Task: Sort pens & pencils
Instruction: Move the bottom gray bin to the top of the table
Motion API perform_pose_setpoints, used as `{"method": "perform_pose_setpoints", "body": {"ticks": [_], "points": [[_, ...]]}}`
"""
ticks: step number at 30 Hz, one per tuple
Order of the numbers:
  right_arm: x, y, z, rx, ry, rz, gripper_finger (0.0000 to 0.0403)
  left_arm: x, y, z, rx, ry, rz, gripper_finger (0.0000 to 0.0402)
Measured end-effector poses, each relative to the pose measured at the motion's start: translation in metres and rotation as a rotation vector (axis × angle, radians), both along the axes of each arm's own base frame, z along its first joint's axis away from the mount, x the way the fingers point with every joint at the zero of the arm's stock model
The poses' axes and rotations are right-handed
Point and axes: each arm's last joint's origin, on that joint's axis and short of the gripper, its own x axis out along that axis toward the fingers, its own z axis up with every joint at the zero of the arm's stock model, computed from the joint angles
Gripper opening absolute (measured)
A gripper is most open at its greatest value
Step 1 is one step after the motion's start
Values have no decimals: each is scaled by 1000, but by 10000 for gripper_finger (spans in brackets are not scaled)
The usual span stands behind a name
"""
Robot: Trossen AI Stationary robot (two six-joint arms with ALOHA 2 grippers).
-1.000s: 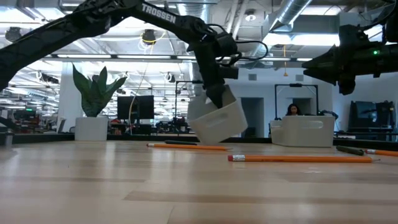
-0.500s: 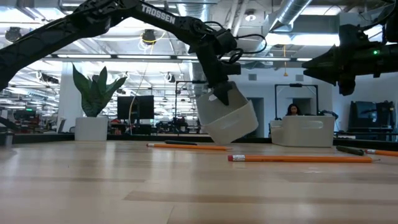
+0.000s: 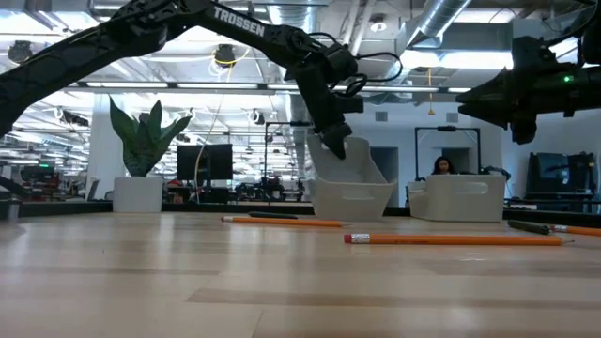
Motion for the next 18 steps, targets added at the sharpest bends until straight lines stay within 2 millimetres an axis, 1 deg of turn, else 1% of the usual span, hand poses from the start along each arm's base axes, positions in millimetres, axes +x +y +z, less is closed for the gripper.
{"method": "perform_pose_setpoints", "body": {"ticks": [7, 18], "points": [[0, 0, 0, 0, 0, 0, 156, 2, -3, 0, 20, 19, -38, 12], [0, 0, 0, 0, 0, 0, 156, 2, -4, 0, 25, 22, -36, 12]]}}
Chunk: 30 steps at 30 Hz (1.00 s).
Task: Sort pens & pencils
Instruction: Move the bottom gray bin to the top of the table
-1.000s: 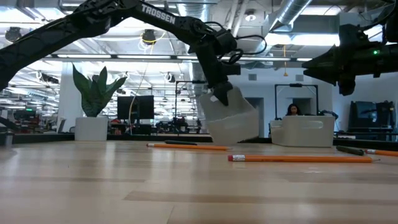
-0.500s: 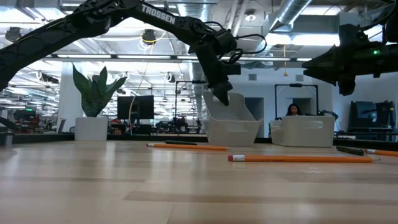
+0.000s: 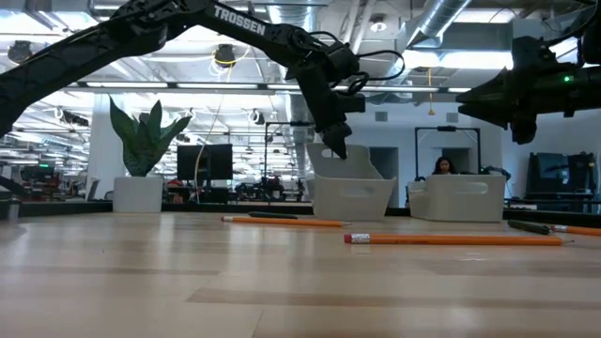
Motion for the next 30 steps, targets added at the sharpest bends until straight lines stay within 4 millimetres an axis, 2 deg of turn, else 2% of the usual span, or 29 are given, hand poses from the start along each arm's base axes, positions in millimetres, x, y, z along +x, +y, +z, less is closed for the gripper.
{"method": "perform_pose_setpoints", "body": {"ticks": [17, 25, 30], "points": [[0, 0, 0, 0, 0, 0, 156, 0, -2, -1, -29, -1, -20, 12], [0, 0, 0, 0, 0, 0, 156, -3, -3, -4, -152, -28, -25, 12], [0, 0, 0, 0, 0, 0, 156, -1, 0, -5, -163, -56, -9, 12]]}}
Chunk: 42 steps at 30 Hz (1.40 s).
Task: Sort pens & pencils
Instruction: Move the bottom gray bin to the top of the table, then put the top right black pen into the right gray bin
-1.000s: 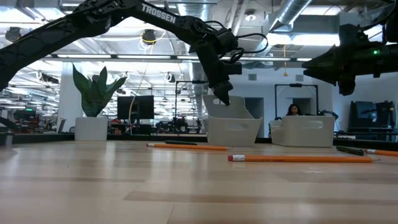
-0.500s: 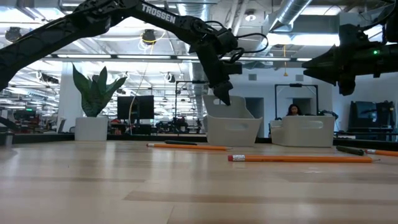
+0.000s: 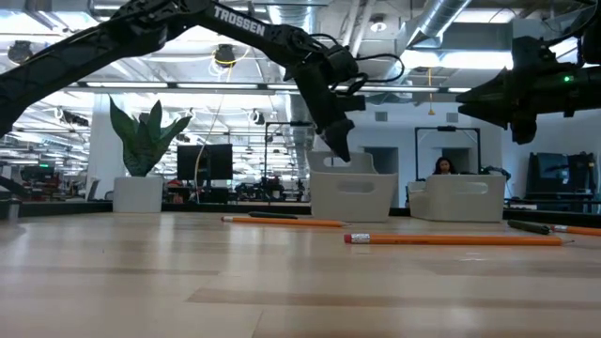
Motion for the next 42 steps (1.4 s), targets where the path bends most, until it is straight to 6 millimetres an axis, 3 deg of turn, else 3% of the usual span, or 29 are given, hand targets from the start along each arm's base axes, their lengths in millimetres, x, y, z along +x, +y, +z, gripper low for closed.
{"method": "perform_pose_setpoints", "body": {"ticks": [7, 15, 25, 42], "points": [[0, 0, 0, 0, 1, 2, 156, 4, 7, -26, -12, 44, 15, 12], [2, 1, -2, 8, 21, 18, 156, 14, 14, -40, 118, 58, 20, 12], [4, 1, -4, 17, 46, 23, 156, 14, 14, -42, 117, 49, 25, 16], [4, 1, -4, 17, 44, 23, 156, 17, 20, -37, 209, 28, 2, 120]]}}
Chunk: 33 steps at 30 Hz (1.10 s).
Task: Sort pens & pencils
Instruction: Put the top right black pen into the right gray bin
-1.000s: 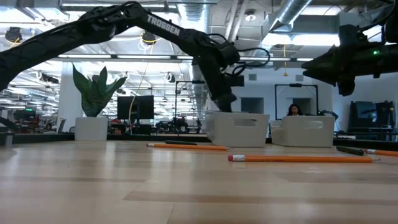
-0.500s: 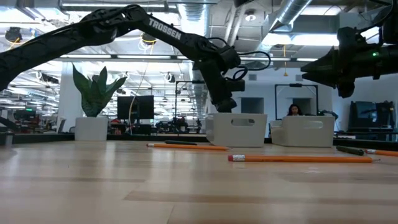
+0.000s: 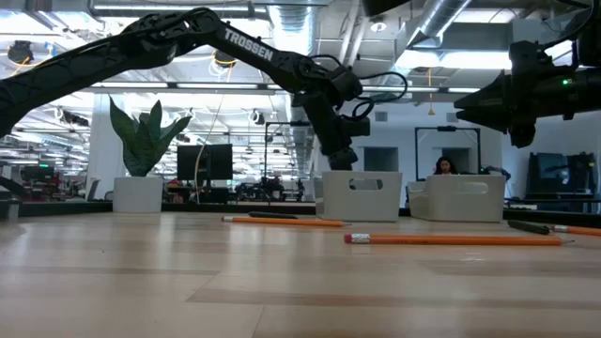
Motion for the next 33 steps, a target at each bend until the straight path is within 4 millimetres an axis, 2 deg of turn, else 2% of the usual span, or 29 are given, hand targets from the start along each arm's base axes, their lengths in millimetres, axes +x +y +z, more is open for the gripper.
{"method": "perform_pose_setpoints", "body": {"ticks": [7, 13, 17, 25, 27, 33], "points": [[0, 0, 0, 0, 0, 0, 156, 3, 2, 4, 25, -52, 0, 134], [0, 0, 0, 0, 0, 0, 156, 3, 0, 3, 36, -17, -5, 135], [0, 0, 0, 0, 0, 0, 156, 3, 2, 14, 76, -44, 49, 135], [0, 0, 0, 0, -1, -1, 156, -3, 0, 60, 109, -149, 105, 135], [0, 0, 0, 0, -1, -1, 156, -9, -4, 73, 78, -171, 115, 135], [0, 0, 0, -1, -4, -7, 156, -32, -15, 129, -113, -380, 87, 135]]}}
